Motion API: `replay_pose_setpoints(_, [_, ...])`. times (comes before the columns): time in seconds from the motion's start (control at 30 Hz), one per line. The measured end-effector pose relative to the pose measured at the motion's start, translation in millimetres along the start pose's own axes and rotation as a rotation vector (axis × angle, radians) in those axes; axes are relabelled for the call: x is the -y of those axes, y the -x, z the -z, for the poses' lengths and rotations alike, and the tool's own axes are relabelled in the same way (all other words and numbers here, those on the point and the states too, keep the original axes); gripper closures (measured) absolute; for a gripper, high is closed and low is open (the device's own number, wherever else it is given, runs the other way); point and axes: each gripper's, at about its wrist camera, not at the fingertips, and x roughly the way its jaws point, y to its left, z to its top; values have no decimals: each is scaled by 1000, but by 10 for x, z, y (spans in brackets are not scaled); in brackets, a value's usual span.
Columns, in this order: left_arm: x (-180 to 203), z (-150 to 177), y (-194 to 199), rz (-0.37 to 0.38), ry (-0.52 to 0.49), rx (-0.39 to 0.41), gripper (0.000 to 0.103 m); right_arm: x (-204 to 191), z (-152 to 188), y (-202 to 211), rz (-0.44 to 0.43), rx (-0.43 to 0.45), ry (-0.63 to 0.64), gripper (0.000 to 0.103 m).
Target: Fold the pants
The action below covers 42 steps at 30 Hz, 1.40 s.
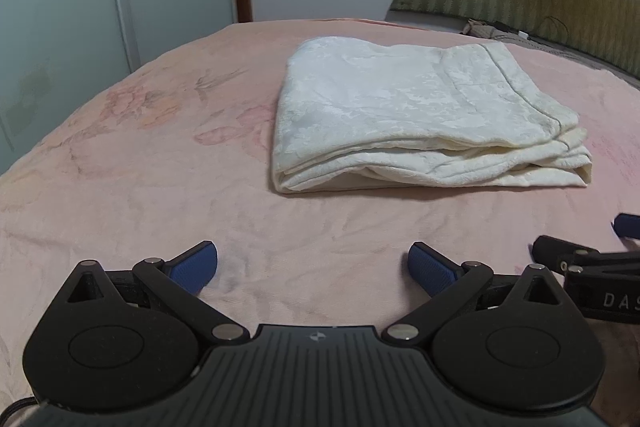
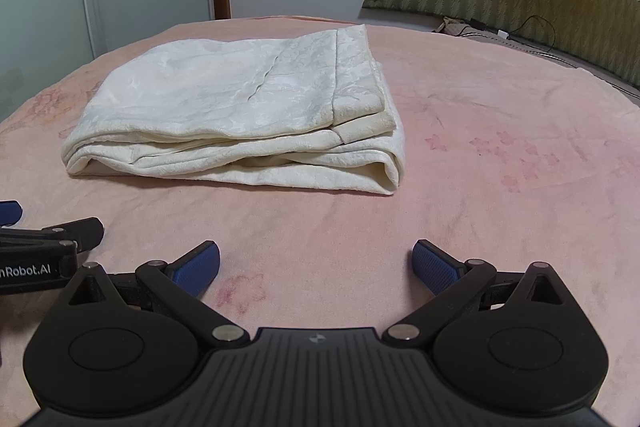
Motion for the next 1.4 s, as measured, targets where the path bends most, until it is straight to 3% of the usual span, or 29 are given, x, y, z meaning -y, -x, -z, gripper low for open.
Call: replay_pose_setpoints(1.4, [-37,5,-22,19,20,-11,0,9,-6,-17,-15,-3,-16,0])
